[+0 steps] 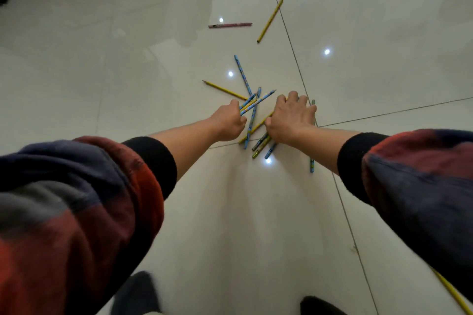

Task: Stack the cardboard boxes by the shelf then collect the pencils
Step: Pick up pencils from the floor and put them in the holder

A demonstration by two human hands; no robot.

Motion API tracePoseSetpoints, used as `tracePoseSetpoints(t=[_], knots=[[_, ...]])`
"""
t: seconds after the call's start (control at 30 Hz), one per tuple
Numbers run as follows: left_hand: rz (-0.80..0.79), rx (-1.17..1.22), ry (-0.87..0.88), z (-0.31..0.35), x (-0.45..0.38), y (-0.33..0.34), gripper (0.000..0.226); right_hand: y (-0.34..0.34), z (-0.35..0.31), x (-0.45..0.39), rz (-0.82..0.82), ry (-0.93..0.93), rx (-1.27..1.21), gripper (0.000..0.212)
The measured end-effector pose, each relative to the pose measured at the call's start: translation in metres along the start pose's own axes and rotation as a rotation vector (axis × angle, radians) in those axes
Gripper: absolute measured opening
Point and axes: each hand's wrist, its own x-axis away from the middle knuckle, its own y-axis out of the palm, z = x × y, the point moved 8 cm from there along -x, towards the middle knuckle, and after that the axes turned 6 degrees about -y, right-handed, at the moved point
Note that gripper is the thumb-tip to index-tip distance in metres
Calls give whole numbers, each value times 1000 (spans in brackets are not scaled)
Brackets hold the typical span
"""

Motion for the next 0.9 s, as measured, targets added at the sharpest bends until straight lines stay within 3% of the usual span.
tracePoseSetpoints(t=[0.27, 0.53, 0.7, 0.9], knots=[[191, 165, -123, -19, -35, -17, 31, -1, -29, -23, 44, -95, -89, 46], [244, 330, -412, -46, -88, -40, 49, -15, -36, -70, 174, -78, -185, 39], [303, 223, -394, -55, -104, -51, 20, -16, -48, -97, 197, -67, -281, 37], [468, -4, -302, -78, -115, -69, 31, -10, -68, -121, 170, -33, -360, 32]])
